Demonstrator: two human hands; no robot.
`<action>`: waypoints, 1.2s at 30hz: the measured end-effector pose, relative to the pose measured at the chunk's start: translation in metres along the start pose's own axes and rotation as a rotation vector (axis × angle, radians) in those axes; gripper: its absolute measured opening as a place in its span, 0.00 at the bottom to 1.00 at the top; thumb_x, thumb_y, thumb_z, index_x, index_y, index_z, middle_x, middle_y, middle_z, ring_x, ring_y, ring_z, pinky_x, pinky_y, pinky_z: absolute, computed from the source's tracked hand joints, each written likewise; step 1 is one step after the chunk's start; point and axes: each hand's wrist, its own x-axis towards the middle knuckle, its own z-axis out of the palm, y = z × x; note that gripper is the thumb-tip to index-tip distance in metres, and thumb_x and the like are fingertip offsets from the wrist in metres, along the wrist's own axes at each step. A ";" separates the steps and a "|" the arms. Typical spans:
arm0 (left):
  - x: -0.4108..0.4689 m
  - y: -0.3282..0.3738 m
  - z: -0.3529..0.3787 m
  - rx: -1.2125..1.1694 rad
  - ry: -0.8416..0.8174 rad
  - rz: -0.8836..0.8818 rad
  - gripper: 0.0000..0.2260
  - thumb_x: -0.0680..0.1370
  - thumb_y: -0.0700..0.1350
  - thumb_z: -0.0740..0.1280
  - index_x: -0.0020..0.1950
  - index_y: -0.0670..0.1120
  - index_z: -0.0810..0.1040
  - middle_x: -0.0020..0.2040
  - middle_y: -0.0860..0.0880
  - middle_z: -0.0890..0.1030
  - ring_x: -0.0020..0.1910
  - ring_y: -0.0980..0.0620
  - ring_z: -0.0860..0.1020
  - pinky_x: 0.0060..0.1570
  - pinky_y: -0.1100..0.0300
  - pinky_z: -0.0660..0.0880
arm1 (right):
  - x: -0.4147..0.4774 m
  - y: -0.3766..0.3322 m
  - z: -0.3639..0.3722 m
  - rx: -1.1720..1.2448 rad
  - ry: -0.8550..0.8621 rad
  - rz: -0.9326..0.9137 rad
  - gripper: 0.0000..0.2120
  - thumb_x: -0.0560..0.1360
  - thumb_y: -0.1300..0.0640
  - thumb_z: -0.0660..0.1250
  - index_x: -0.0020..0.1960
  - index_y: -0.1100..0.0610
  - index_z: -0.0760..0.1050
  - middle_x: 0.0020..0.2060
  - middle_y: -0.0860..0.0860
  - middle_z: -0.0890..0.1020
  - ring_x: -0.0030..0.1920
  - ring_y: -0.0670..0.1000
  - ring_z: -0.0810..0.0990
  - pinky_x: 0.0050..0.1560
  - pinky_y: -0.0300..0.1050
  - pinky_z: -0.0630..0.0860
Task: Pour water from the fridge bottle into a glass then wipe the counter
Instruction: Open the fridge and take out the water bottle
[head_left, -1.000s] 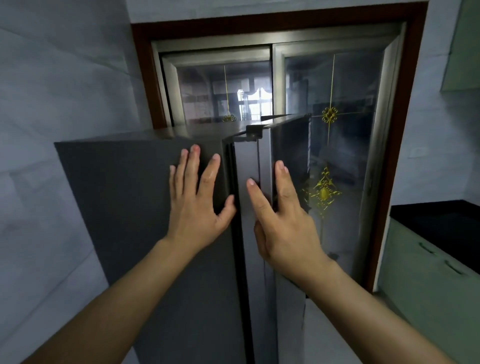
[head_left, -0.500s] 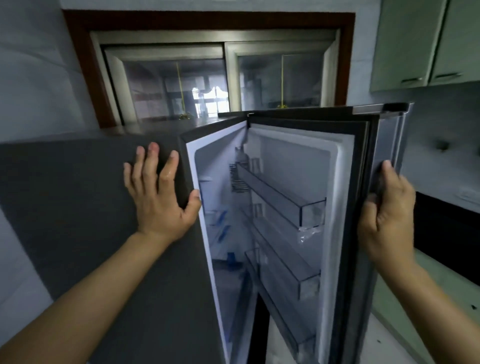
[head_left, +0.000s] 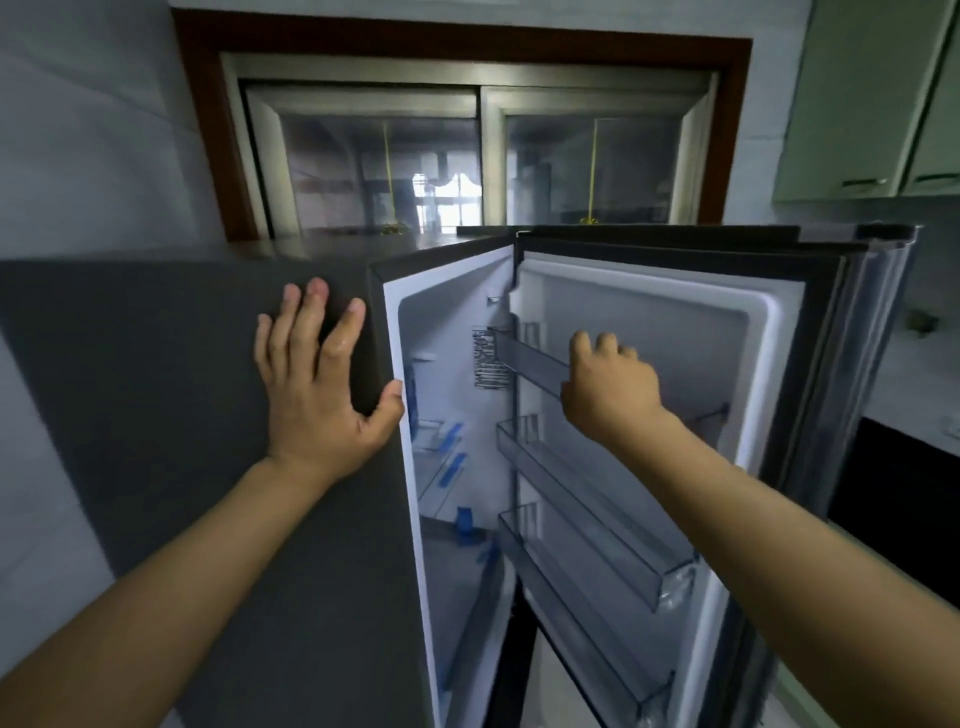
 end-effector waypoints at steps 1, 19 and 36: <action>0.000 0.000 -0.001 0.011 -0.004 0.005 0.33 0.73 0.55 0.66 0.75 0.44 0.63 0.76 0.34 0.64 0.77 0.34 0.58 0.75 0.35 0.54 | 0.008 -0.001 0.006 -0.040 -0.056 0.007 0.21 0.78 0.56 0.63 0.69 0.62 0.66 0.62 0.60 0.76 0.60 0.64 0.78 0.52 0.53 0.76; -0.007 0.051 -0.002 0.110 -0.027 -0.306 0.32 0.76 0.49 0.65 0.77 0.39 0.59 0.78 0.35 0.59 0.79 0.39 0.58 0.78 0.54 0.55 | 0.104 0.048 0.089 -0.110 0.031 -0.213 0.09 0.75 0.64 0.63 0.55 0.62 0.73 0.49 0.58 0.83 0.47 0.58 0.85 0.40 0.44 0.74; -0.012 0.044 0.006 0.089 0.042 -0.245 0.30 0.78 0.49 0.64 0.73 0.34 0.60 0.73 0.28 0.63 0.77 0.39 0.60 0.77 0.53 0.58 | 0.105 -0.005 0.167 1.016 0.248 -0.460 0.11 0.76 0.54 0.69 0.54 0.62 0.76 0.47 0.57 0.77 0.49 0.56 0.75 0.48 0.44 0.69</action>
